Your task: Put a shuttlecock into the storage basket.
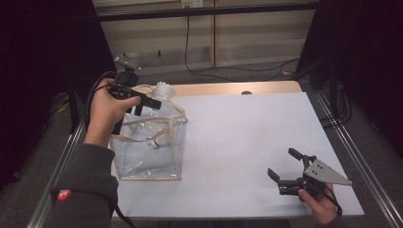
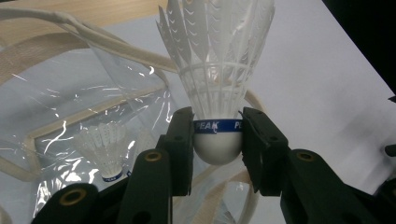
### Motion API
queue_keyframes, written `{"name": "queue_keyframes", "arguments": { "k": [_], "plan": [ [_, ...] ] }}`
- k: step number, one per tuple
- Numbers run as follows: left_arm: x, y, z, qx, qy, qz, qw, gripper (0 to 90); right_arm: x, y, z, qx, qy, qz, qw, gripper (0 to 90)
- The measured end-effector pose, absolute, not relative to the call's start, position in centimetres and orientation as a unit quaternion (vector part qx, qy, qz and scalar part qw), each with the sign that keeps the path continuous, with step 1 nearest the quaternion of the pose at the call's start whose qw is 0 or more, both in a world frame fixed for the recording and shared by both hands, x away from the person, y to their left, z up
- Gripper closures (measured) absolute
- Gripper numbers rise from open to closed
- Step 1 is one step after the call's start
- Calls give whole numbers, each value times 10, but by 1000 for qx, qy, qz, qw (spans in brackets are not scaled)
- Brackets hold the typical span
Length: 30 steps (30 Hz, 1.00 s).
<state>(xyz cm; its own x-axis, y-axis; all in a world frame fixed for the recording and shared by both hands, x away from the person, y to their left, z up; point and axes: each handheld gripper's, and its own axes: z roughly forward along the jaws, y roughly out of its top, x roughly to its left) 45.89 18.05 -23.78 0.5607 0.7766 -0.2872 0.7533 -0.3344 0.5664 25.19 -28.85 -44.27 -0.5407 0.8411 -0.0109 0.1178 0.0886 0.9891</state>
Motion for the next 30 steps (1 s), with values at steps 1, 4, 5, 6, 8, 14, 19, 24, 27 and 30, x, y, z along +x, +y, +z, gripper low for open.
{"name": "queue_keyframes", "arguments": {
  "k": [1, 4, 5, 6, 8, 14, 19, 24, 27, 30],
  "plan": [
    [459, 181, -238, 816, 470, 17, 337, 652, 252, -289, -443, 359, 667, 571, 317, 10],
    [460, 182, -239, 819, 466, 17, 335, 652, 252, -289, -443, 359, 667, 571, 317, 9],
    [460, 183, -239, 817, 468, 19, 337, 652, 252, -289, -443, 360, 666, 571, 317, 9],
    [460, 183, -239, 816, 469, 19, 337, 652, 252, -289, -443, 359, 667, 571, 317, 9],
    [460, 184, -239, 812, 473, 20, 340, 652, 252, -289, -443, 359, 666, 571, 317, 9],
    [461, 187, -242, 812, 477, 29, 334, 652, 252, -289, -443, 358, 667, 571, 318, 9],
    [461, 191, -243, 811, 481, 31, 330, 651, 252, -289, -443, 358, 667, 571, 317, 9],
    [461, 195, -245, 806, 489, 34, 332, 651, 252, -289, -442, 359, 666, 571, 317, 9],
    [461, 198, -245, 805, 490, 33, 332, 651, 252, -289, -442, 359, 667, 571, 317, 9],
    [462, 200, -247, 806, 492, 38, 327, 651, 252, -289, -442, 359, 666, 571, 317, 9]
  ]
}}
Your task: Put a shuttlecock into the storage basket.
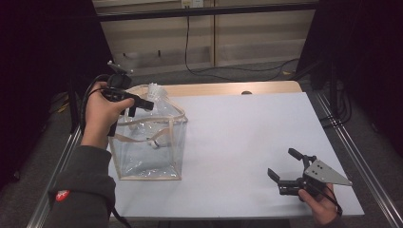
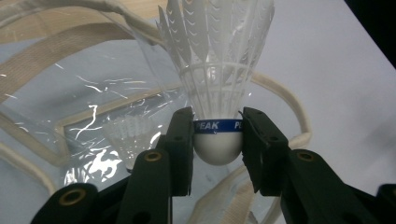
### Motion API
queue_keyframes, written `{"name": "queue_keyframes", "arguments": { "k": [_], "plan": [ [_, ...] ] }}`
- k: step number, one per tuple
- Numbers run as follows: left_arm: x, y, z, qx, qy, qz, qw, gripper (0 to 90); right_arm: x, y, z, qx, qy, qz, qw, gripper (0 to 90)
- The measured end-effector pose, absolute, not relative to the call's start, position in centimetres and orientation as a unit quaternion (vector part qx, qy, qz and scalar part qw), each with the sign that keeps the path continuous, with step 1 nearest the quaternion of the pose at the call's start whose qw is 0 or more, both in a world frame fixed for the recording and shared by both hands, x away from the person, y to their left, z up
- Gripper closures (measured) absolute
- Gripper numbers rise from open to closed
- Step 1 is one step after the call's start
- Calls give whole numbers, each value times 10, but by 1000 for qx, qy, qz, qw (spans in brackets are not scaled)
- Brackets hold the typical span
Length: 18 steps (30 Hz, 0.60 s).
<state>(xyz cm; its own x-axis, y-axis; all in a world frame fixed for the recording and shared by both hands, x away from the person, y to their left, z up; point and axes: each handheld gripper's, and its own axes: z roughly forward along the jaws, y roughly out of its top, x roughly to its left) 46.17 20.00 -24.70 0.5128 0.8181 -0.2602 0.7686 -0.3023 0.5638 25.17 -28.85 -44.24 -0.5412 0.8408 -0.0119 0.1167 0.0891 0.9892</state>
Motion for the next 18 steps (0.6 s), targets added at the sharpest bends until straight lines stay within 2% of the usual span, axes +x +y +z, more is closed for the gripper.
{"name": "queue_keyframes", "arguments": {
  "k": [18],
  "plan": [
    [463, 209, -251, 797, 507, 46, 325, 651, 252, -289, -442, 358, 666, 572, 317, 9]
  ]
}}
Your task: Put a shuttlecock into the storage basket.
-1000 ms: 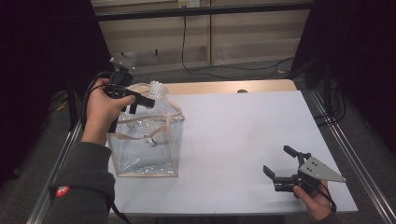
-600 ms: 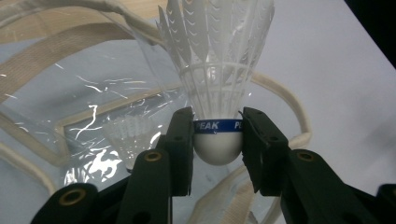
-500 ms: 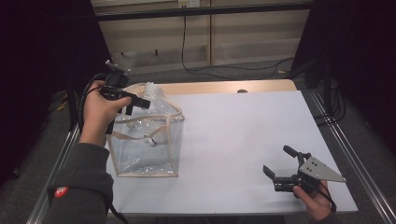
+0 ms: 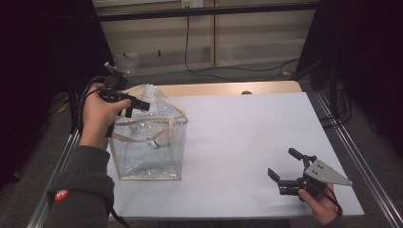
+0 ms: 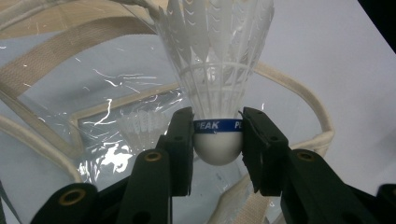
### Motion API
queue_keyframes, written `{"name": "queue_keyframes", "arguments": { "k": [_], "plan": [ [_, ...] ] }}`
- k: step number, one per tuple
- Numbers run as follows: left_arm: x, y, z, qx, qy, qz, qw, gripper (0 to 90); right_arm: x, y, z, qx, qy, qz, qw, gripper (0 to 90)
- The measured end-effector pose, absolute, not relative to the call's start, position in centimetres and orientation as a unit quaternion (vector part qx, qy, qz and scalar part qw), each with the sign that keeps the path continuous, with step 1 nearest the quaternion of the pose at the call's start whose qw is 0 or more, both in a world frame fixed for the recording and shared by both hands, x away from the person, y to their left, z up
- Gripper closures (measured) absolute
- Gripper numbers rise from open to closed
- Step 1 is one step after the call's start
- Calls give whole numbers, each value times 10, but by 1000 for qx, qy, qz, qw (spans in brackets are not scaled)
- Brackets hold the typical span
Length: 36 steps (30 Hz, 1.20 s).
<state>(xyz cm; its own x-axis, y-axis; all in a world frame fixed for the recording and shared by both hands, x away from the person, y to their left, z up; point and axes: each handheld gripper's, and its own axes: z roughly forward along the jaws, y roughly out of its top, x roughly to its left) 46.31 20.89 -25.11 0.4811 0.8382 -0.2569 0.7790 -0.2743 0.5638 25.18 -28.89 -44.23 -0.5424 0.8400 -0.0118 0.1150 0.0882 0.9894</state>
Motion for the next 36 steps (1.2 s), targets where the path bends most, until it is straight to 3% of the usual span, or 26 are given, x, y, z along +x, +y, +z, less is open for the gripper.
{"name": "queue_keyframes", "arguments": {
  "k": [36],
  "plan": [
    [464, 222, -258, 785, 527, 58, 321, 649, 252, -289, -442, 359, 666, 572, 317, 9]
  ]
}}
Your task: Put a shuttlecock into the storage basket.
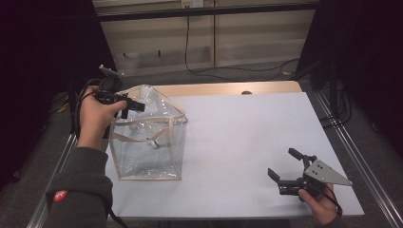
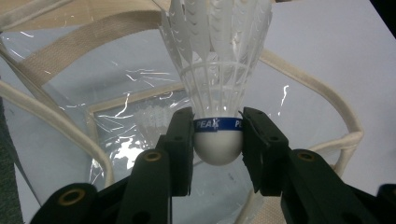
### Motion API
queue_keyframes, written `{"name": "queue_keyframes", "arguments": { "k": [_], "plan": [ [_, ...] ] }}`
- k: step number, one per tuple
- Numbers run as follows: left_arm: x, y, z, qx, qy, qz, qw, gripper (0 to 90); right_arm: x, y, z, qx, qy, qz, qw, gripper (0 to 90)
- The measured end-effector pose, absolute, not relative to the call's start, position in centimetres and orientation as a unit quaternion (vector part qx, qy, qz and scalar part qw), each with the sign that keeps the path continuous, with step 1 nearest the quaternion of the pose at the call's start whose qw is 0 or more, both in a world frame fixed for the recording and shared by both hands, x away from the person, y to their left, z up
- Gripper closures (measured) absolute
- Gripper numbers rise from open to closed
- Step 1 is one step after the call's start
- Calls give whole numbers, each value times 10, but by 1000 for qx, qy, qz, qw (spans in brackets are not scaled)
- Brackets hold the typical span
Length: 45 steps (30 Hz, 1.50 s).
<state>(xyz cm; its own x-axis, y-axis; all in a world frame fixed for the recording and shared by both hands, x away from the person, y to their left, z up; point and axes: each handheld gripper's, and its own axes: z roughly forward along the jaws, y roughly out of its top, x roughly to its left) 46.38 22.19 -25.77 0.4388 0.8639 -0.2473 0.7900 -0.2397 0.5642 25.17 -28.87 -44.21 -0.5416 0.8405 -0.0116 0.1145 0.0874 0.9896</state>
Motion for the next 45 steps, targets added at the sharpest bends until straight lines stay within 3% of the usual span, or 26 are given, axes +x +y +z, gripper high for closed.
{"name": "queue_keyframes", "arguments": {
  "k": [22, 45],
  "plan": [
    [462, 235, -262, 783, 534, 61, 313, 650, 252, -288, -443, 358, 666, 572, 316, 9],
    [454, 220, -254, 783, 508, 31, 357, 477, 252, -288, -443, 358, 667, 572, 317, 10]
  ]
}}
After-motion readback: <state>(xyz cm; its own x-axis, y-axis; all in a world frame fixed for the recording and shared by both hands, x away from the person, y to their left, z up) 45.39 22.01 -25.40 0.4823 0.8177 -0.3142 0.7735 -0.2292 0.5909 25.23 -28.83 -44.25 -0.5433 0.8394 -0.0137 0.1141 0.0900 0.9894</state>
